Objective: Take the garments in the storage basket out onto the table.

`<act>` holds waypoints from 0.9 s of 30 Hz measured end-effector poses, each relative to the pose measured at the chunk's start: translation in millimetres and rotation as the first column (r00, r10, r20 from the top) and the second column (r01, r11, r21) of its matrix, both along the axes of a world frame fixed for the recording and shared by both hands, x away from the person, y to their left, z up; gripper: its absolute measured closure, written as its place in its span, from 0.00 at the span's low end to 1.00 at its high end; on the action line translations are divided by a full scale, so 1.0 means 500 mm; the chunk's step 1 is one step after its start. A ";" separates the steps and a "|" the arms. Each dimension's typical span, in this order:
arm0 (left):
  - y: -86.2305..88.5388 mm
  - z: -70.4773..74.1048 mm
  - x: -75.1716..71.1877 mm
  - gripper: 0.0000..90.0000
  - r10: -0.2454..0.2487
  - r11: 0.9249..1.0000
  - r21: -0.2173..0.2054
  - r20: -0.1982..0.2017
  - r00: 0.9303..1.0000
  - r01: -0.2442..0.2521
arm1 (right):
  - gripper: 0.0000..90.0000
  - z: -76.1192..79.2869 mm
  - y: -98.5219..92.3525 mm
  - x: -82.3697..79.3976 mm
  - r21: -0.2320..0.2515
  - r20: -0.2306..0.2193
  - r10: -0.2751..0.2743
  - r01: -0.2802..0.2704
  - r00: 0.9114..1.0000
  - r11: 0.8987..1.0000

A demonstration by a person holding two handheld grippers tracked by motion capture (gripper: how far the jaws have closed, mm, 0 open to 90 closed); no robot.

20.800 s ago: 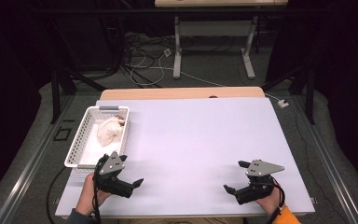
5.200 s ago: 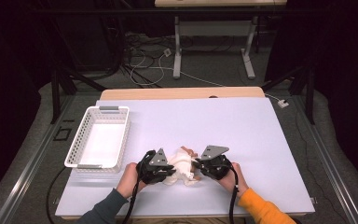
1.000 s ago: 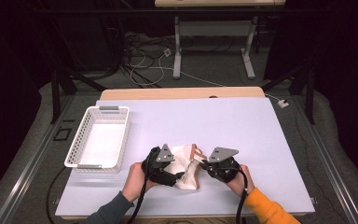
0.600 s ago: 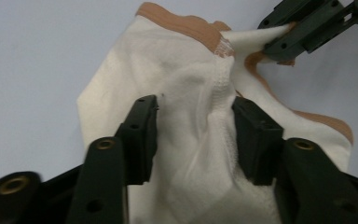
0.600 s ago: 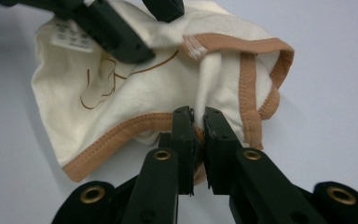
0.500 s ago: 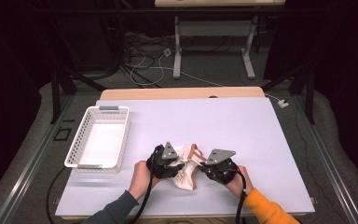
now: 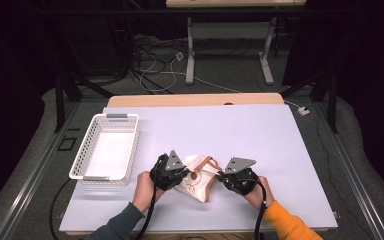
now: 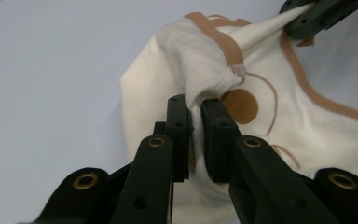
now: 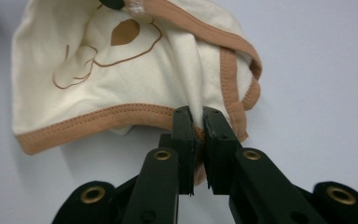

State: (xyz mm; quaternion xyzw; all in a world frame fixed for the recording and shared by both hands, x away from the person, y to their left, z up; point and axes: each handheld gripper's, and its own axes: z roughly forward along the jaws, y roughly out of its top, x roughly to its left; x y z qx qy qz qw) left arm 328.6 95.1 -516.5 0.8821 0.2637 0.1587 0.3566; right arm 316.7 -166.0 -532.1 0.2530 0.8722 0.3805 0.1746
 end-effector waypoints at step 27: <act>0.040 0.002 -0.012 0.94 -0.011 0.998 0.067 -0.067 0.998 0.015 | 0.94 0.015 -0.045 0.015 0.009 0.048 -0.136 0.135 0.990 0.991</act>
